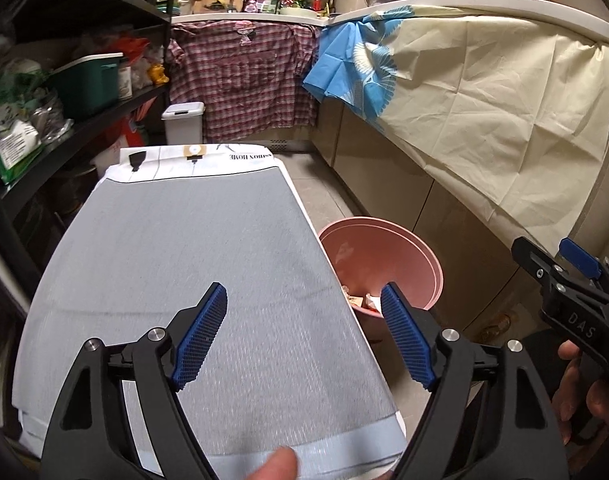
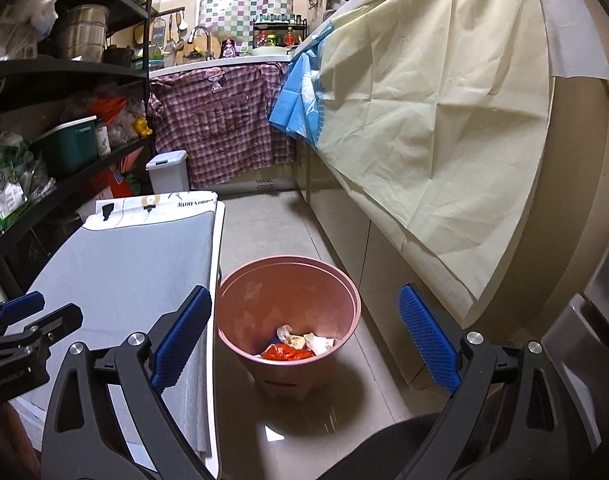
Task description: Collect trash
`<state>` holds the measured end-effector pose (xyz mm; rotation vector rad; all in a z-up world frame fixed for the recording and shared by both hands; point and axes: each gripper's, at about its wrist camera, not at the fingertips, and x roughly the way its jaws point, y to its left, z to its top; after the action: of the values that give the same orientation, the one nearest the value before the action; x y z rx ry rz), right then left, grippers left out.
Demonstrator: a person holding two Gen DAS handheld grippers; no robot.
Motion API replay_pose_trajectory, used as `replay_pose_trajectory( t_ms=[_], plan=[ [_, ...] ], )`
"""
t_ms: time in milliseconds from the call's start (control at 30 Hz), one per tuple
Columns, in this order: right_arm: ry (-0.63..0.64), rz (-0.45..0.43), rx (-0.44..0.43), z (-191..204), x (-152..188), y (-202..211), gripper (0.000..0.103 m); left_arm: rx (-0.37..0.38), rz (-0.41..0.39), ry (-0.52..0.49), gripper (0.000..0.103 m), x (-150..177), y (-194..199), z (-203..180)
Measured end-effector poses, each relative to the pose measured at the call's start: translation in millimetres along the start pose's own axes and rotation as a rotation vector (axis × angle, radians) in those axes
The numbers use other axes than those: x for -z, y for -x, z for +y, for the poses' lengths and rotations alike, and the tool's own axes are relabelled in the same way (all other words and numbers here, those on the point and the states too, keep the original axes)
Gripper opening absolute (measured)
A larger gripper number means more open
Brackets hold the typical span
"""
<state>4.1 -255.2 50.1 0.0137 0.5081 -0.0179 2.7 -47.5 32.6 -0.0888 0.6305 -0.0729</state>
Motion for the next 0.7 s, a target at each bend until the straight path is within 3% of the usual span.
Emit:
replay_pose_trajectory(
  t_ms=[167,700],
  plan=[
    [0.010,0.011,0.011,2.2,1.2,-4.1,0.093,-0.028,-0.021,-0.049,0.077,2.8,-2.3,-6.3],
    [-0.007,0.031,0.004,-0.4,1.7,-11.7,0.093,-0.009,-0.002,-0.026,0.077,5.3,-9.7,-4.0]
  ],
)
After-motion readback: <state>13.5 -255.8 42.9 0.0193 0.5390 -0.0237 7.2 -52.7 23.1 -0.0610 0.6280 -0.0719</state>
